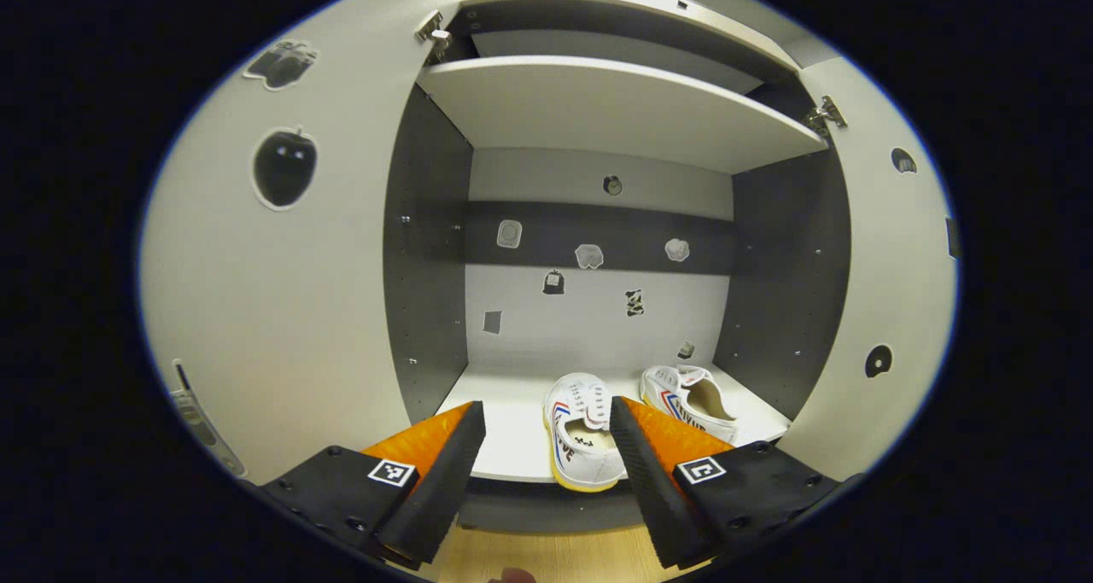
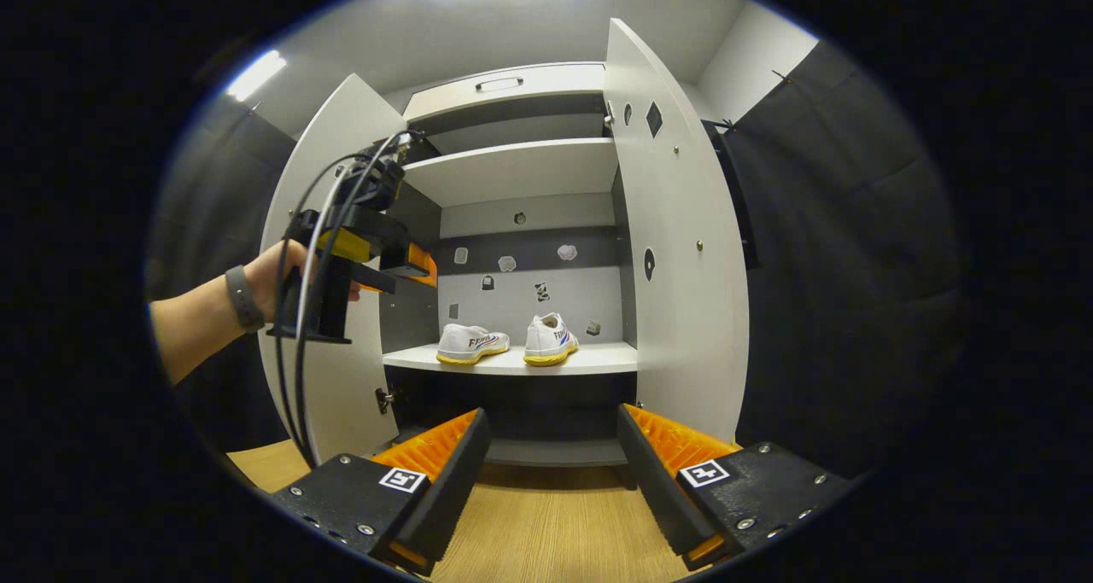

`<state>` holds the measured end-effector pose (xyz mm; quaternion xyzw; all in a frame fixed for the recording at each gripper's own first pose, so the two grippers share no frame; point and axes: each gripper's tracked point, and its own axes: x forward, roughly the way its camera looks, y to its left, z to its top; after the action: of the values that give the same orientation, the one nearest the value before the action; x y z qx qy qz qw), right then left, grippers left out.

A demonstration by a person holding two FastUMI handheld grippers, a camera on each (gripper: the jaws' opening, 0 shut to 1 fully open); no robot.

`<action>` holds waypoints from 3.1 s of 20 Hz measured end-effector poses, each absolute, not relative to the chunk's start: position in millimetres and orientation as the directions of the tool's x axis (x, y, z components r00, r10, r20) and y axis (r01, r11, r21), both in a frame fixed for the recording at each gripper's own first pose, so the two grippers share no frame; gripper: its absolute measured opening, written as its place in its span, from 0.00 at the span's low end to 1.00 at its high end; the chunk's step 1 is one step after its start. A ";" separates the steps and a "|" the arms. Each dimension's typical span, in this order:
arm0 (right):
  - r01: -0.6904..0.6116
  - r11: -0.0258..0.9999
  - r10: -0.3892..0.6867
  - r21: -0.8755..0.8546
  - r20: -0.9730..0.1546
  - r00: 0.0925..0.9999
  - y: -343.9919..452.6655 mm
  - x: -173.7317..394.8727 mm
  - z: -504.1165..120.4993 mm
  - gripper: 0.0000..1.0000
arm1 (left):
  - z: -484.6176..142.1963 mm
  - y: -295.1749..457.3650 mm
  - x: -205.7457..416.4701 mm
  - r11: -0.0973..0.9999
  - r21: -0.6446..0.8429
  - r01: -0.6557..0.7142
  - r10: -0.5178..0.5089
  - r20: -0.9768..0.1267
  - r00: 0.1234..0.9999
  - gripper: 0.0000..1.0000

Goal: Grab one shoe with the right hand and put it into the shoe cabinet, grab the other shoe with the left hand and put it into the shoe cabinet; then close the right door with the right hand and the left door with the left hand.

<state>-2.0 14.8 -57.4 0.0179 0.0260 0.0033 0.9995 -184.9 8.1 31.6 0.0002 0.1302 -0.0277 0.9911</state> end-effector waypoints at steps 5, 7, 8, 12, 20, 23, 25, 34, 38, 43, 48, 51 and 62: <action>-0.024 0.999 0.027 0.048 -0.054 0.998 22.7 -3.2 -55.8 0.92 | 38.7 19.4 -265.9 0.998 0.014 0.059 -0.057 -0.152 0.987 0.95; -0.025 0.998 0.028 0.054 -0.055 0.998 24.0 -4.3 -54.3 0.92 | 25.0 23.7 -297.5 0.999 0.006 0.048 -0.047 -0.149 0.988 0.95; -0.026 0.998 0.029 0.053 -0.054 0.998 24.3 -4.7 -54.1 0.92 | 15.4 25.5 -311.5 0.999 -0.008 0.043 -0.044 -0.155 0.987 0.95; -0.027 0.998 0.030 0.059 -0.059 0.998 26.6 -8.1 -54.8 0.92 | -14.8 34.5 -357.9 0.999 -0.026 0.033 -0.037 -0.146 0.989 0.95; -0.029 0.997 0.033 0.066 -0.065 0.997 32.7 -12.8 -52.9 0.92 | -42.1 30.4 -415.9 0.998 -0.035 0.047 -0.051 -0.100 0.994 0.97; -0.032 0.997 0.036 0.068 -0.049 0.998 27.3 -15.1 -35.1 0.92 | -38.5 30.7 -418.7 0.998 -0.042 0.039 -0.043 -0.090 0.995 0.99; -0.038 0.996 0.040 0.075 -0.027 0.999 9.7 -17.8 -7.3 0.93 | -39.9 32.9 -420.8 0.998 -0.047 0.031 -0.035 -0.089 0.995 0.97; 0.215 0.976 -0.216 0.020 0.033 0.976 -194.4 8.3 108.8 0.92 | -56.3 19.1 -432.5 0.997 -0.053 0.061 -0.067 -0.114 0.991 0.97; 0.247 0.969 -0.247 0.005 0.035 0.968 -228.7 44.1 122.4 0.93 | -58.5 19.2 -434.3 0.997 -0.047 0.062 -0.068 -0.124 0.990 0.99; 0.243 0.970 -0.244 0.021 0.032 0.969 -239.6 68.4 124.9 0.93 | -60.8 24.6 -433.2 0.998 -0.032 0.046 -0.050 -0.137 0.989 0.97; 0.234 0.972 -0.235 0.029 0.030 0.972 -238.0 71.0 122.8 0.91 | -60.0 25.1 -427.6 0.999 -0.028 0.041 -0.044 -0.136 0.990 0.97; 0.239 0.970 -0.238 -0.033 0.046 0.970 -233.7 71.6 129.1 0.91 | -61.9 22.9 -426.6 0.998 -0.043 0.049 -0.054 -0.140 0.989 0.97; 0.130 0.992 -0.130 0.000 0.023 0.991 -163.6 76.6 122.5 0.90 | -62.5 34.2 -430.0 0.998 -0.051 0.045 -0.052 -0.142 0.988 0.97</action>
<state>76.6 -163.6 122.5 -0.0005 -0.0116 -0.0649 0.9978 -430.0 34.2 -62.5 -0.0238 0.0718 -0.0245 0.9968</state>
